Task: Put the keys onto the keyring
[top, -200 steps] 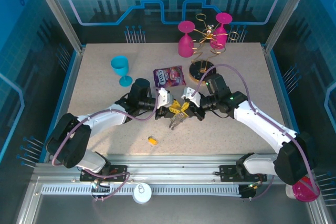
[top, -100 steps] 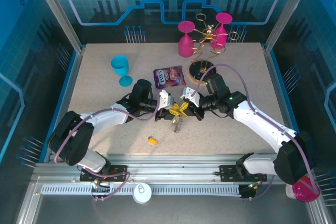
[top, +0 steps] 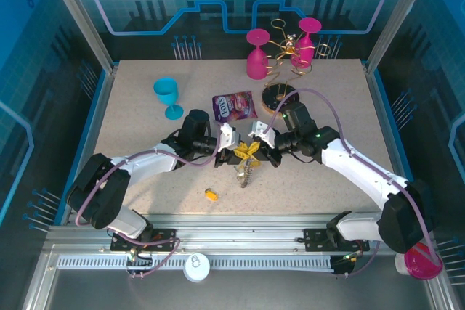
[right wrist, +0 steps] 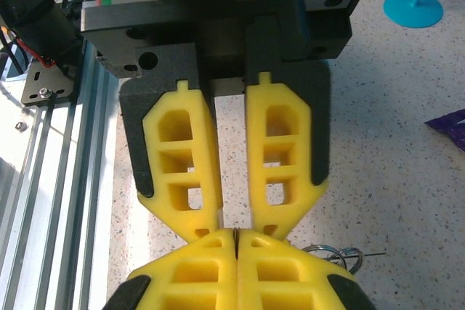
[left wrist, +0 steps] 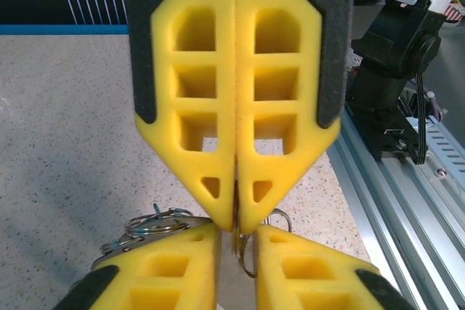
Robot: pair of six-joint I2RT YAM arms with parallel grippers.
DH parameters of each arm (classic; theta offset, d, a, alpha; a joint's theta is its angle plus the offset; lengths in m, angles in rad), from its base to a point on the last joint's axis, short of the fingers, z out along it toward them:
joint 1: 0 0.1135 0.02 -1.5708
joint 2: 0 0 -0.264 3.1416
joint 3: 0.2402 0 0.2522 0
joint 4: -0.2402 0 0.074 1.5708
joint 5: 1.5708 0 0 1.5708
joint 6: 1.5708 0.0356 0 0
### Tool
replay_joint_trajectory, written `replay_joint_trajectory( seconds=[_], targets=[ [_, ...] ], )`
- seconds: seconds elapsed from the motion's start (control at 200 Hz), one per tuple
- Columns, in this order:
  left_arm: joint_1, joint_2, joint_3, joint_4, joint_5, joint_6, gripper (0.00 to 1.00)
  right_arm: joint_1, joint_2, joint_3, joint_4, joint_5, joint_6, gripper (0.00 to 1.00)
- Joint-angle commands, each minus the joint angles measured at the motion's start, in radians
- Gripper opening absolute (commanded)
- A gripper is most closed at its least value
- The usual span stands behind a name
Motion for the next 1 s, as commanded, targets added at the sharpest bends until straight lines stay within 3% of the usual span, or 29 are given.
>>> replay_joint_trajectory(
  seconds=[0.0, 0.06, 0.245, 0.365, 0.52, 0.68, 0.811, 0.996],
  targets=[
    [-0.001, -0.014, -0.011, 0.048, 0.04, 0.004, 0.1, 0.024, 0.009, 0.021, 0.011, -0.041, -0.005, 0.0],
    [-0.001, -0.016, -0.013, 0.04, 0.038, 0.013, 0.03, 0.024, 0.008, 0.021, 0.011, -0.044, -0.004, 0.0],
    [-0.001, -0.028, -0.02, 0.028, 0.029, 0.035, 0.0, 0.018, -0.019, 0.012, 0.022, -0.034, 0.011, 0.0],
    [0.0, -0.036, -0.036, 0.04, 0.014, 0.045, 0.0, -0.013, -0.069, -0.026, 0.084, -0.038, 0.092, 0.21],
    [0.0, -0.046, -0.06, 0.067, -0.006, 0.061, 0.0, -0.067, -0.17, -0.12, 0.157, 0.06, 0.197, 0.38],
    [0.0, -0.051, -0.075, 0.099, -0.02, 0.071, 0.0, -0.073, -0.239, -0.19, 0.124, 0.134, 0.165, 0.37],
    [-0.001, -0.052, -0.079, 0.107, -0.022, 0.076, 0.0, -0.019, -0.221, -0.19, 0.062, 0.149, 0.075, 0.35],
    [0.0, -0.059, -0.084, 0.099, -0.017, 0.095, 0.0, 0.002, -0.222, -0.19, 0.124, 0.187, 0.061, 0.3]
  ],
)
